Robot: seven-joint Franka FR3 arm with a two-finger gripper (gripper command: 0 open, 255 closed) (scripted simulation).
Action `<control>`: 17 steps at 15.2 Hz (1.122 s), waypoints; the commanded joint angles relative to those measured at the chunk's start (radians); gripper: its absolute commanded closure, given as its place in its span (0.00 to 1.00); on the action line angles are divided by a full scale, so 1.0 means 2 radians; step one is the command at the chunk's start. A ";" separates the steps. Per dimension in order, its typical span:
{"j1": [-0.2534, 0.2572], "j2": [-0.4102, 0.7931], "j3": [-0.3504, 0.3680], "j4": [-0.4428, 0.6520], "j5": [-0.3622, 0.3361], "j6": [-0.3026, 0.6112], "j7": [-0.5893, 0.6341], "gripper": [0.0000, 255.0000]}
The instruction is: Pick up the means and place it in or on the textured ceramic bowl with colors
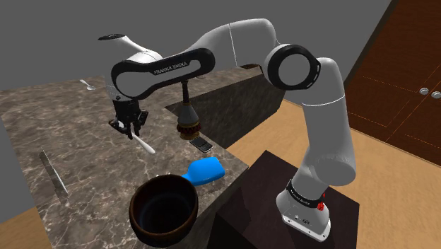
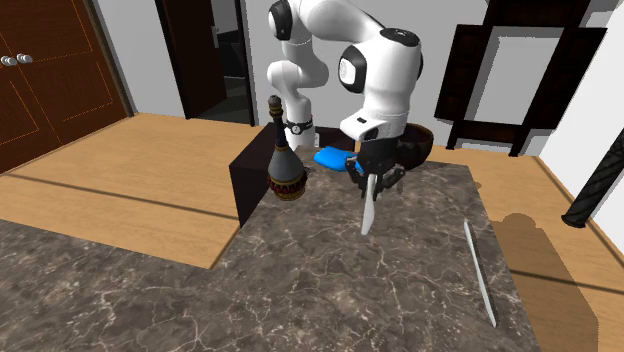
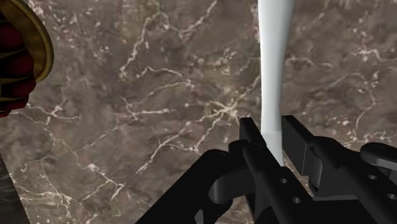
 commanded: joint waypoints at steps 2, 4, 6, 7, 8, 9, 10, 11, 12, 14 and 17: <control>0.000 -0.004 0.001 0.014 0.002 -0.018 -0.002 1.00; 0.001 -0.008 0.002 0.022 0.004 -0.030 -0.004 1.00; 0.001 -0.010 0.003 0.032 0.005 -0.041 -0.005 1.00; 0.002 -0.011 0.003 0.037 0.005 -0.047 -0.005 1.00; 0.002 -0.012 0.003 0.042 0.006 -0.054 -0.006 1.00; 0.002 -0.013 0.004 0.047 0.006 -0.060 -0.007 1.00; 0.003 -0.014 0.004 0.053 0.007 -0.066 -0.007 1.00; 0.003 -0.015 0.004 0.059 0.007 -0.072 -0.008 1.00; 0.004 -0.015 0.004 0.064 0.008 -0.079 -0.008 1.00; 0.005 -0.016 0.005 0.077 0.008 -0.092 -0.009 1.00; 0.007 -0.016 0.005 0.098 0.009 -0.112 -0.011 1.00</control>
